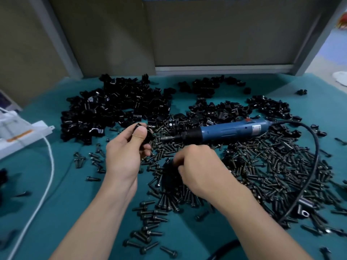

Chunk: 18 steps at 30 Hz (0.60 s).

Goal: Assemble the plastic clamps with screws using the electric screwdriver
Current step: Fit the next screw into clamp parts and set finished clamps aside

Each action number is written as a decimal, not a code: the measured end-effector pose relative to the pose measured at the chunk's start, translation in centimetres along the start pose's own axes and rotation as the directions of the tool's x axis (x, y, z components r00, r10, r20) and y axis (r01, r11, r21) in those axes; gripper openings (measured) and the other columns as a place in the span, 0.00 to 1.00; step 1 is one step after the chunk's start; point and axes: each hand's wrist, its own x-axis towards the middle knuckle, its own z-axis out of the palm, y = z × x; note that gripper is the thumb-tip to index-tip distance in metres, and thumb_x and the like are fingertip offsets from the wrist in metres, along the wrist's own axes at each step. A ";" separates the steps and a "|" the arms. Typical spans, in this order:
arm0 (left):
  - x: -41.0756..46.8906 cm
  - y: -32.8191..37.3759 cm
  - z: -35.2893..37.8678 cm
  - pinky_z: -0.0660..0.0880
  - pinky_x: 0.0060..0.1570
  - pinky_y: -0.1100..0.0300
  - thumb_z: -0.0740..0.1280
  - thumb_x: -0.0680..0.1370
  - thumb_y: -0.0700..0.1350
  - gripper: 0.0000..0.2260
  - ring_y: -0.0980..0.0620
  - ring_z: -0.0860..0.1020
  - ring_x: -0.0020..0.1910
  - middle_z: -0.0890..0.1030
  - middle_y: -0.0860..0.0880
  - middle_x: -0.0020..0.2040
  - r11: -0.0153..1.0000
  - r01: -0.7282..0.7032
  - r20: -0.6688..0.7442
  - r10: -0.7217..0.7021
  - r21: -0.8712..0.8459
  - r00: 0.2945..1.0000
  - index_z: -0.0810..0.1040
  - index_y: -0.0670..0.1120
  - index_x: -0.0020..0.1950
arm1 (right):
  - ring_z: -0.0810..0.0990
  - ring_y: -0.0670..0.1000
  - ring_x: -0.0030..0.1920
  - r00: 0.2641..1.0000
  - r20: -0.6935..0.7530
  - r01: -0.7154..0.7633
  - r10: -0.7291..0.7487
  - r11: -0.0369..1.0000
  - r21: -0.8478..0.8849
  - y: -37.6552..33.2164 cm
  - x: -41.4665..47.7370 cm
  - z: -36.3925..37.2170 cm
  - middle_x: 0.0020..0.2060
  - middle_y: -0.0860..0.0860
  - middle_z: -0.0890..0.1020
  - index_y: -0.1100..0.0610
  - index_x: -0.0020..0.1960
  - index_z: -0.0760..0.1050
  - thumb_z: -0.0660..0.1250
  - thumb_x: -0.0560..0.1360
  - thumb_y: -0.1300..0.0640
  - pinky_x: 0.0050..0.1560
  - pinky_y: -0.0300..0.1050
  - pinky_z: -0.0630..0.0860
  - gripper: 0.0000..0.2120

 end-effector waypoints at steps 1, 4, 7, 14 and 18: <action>0.1 0.1 -0.2 0.78 0.34 0.66 0.70 0.82 0.44 0.08 0.58 0.77 0.32 0.86 0.54 0.43 1.000 0.001 -0.002 -0.001 -0.001 1.000 0.86 0.45 0.58 | 0.82 0.53 0.39 1.000 0.007 0.003 -0.003 1.000 -0.001 0.1 0.0 0.0 0.42 0.50 0.85 0.48 0.49 0.84 0.67 0.75 0.66 0.44 0.51 0.84 0.14; 0.4 0.4 -0.6 0.77 0.33 0.66 0.70 0.83 0.44 0.08 0.58 0.77 0.31 0.86 0.55 0.41 1.000 0.015 -0.017 -0.016 -0.011 1.000 0.85 0.44 0.59 | 0.81 0.48 0.39 0.999 0.041 -0.008 0.007 1.000 0.022 0.7 0.0 0.0 0.42 0.47 0.84 0.47 0.45 0.81 0.69 0.76 0.62 0.44 0.49 0.83 0.10; 1.0 0.7 -1.3 0.77 0.33 0.67 0.69 0.83 0.44 0.09 0.59 0.76 0.30 0.86 0.58 0.37 0.999 0.026 -0.043 -0.027 -0.025 0.999 0.84 0.44 0.60 | 0.81 0.49 0.40 0.999 -0.034 -0.027 0.026 0.999 -0.033 1.3 -0.3 0.0 0.42 0.46 0.84 0.48 0.43 0.80 0.70 0.79 0.53 0.52 0.48 0.79 0.06; 1.7 1.2 -2.1 0.77 0.32 0.67 0.69 0.83 0.44 0.06 0.59 0.76 0.29 0.86 0.56 0.37 0.998 0.035 -0.059 -0.038 -0.052 0.998 0.86 0.47 0.53 | 0.77 0.49 0.56 0.995 -0.065 0.085 -0.079 0.991 0.106 -1.6 -0.2 1.3 0.57 0.43 0.78 0.43 0.64 0.80 0.67 0.79 0.62 0.63 0.45 0.75 0.19; 1.9 1.1 -2.1 0.76 0.32 0.67 0.70 0.83 0.44 0.07 0.59 0.77 0.29 0.86 0.57 0.37 0.996 0.054 -0.055 -0.058 -0.069 0.997 0.86 0.45 0.57 | 0.73 0.51 0.54 0.989 -0.025 0.142 -0.143 0.989 -0.039 -2.4 0.6 2.3 0.50 0.46 0.75 0.49 0.58 0.75 0.65 0.77 0.67 0.52 0.46 0.73 0.16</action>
